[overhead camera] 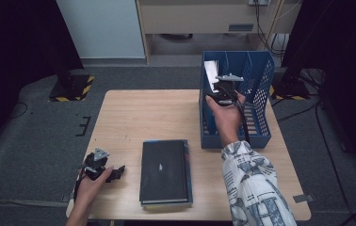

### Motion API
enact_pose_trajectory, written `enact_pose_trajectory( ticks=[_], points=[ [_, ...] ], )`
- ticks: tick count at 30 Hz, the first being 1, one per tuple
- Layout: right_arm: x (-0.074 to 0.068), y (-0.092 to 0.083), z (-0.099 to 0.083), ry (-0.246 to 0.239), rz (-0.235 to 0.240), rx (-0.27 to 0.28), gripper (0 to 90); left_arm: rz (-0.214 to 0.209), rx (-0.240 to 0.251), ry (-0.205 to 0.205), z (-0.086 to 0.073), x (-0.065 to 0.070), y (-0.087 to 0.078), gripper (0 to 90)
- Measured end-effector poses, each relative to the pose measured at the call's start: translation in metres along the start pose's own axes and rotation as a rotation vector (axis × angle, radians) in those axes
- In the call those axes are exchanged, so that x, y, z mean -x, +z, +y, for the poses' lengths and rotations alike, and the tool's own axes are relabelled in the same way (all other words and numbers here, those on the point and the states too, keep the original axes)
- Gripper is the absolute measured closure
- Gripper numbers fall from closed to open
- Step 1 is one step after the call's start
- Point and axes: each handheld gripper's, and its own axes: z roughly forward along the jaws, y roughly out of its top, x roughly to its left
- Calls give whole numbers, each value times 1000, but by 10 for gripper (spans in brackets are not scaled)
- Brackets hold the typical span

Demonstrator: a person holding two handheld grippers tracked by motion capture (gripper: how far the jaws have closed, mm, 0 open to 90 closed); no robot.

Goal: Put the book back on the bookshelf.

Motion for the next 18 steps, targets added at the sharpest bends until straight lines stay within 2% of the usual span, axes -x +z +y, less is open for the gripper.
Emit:
enact_pose_trajectory(
  ticks=[2,4,18],
  points=[
    [-1,-1,0,5,-2,-2,520,0,2,-2,0,0,0,0],
    [-2,-2,0,-3,-7,0,528,0,2,-3,0,0,0,0],
    [-8,-2,1,5,-10,-4,527,-2,6,-4,0,1,1,0]
  ],
)
